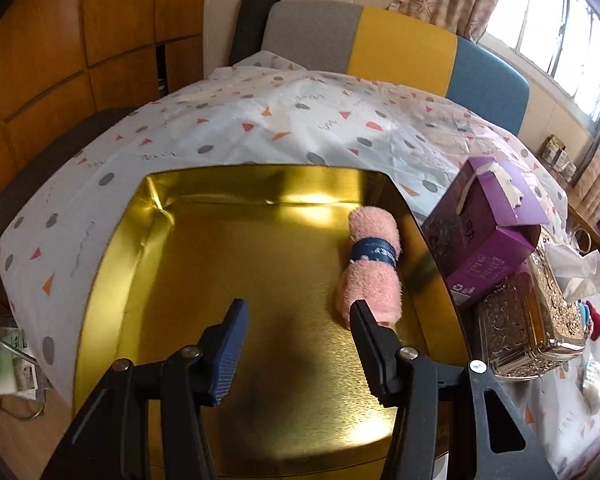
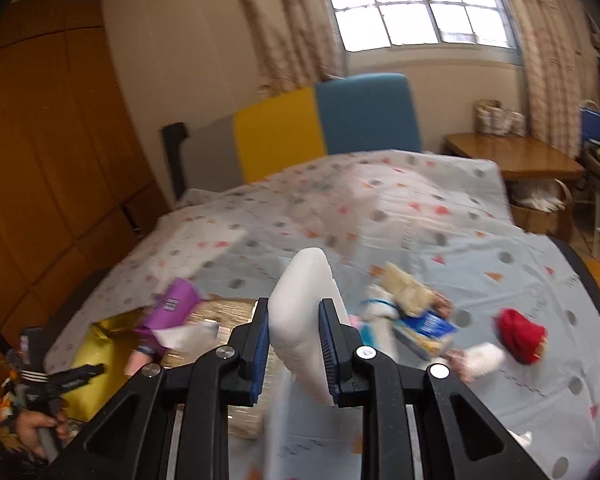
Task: Organize soft objects
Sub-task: 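Lower the pink towel roll into the gold tray and open the left gripper, then lower the white sponge into the gold tray beside the towel and open the right gripper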
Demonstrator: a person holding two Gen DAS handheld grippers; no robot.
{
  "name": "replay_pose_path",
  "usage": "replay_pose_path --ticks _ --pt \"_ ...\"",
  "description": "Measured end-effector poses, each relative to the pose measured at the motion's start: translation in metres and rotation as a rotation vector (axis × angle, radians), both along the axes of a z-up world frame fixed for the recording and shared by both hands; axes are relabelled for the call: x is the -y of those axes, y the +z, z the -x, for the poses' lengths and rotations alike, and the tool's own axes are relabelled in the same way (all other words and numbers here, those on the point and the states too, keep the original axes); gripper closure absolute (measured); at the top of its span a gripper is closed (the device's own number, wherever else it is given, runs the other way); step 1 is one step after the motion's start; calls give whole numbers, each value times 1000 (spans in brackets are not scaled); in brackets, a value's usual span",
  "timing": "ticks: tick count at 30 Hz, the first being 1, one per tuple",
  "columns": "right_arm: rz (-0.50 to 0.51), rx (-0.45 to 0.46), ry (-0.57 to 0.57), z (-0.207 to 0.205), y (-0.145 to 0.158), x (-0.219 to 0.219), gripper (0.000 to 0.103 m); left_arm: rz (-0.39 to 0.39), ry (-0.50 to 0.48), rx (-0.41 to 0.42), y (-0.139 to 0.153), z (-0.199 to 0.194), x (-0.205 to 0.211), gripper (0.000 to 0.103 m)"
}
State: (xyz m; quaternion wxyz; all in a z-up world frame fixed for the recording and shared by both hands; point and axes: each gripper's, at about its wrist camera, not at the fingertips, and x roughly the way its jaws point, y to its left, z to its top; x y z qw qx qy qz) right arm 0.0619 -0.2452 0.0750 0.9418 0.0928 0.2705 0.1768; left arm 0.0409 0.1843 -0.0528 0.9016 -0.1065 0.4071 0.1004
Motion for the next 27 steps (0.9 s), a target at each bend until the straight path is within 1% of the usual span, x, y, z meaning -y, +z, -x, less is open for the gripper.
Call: replay_pose_path --ticks 3,6,9,13,14,16,19,21,22,23,25,27 --pt "-24 11 161 1 15 -53 80 0 25 9 3 5 -8 48" --pt "-41 -16 323 3 16 -114 80 1 49 15 4 13 -17 48" --pt "-87 -92 468 0 2 -167 80 11 79 21 3 21 -30 48" --pt "-80 -255 578 -11 -38 -229 79 31 105 22 1 29 -44 48" --pt "-76 -293 590 -16 -49 -240 78 31 112 24 1 31 -46 48" --pt "-34 -355 579 -24 -70 -260 75 33 116 26 -1 34 -48 48" --pt "49 -410 549 -31 -96 -277 70 33 116 16 -4 38 -50 47" --pt "155 -398 480 -30 -106 -283 63 38 119 12 -6 40 -50 46" --pt "199 -382 446 -27 -109 -284 61 41 120 8 -8 41 -51 46" --pt "221 -367 427 -25 -109 -283 60 45 120 5 -9 41 -50 46" --pt "231 -342 420 -20 -107 -283 57 44 115 13 -7 42 -49 46" --pt "240 -305 413 -14 -102 -281 49 27 111 26 -5 43 -46 46"
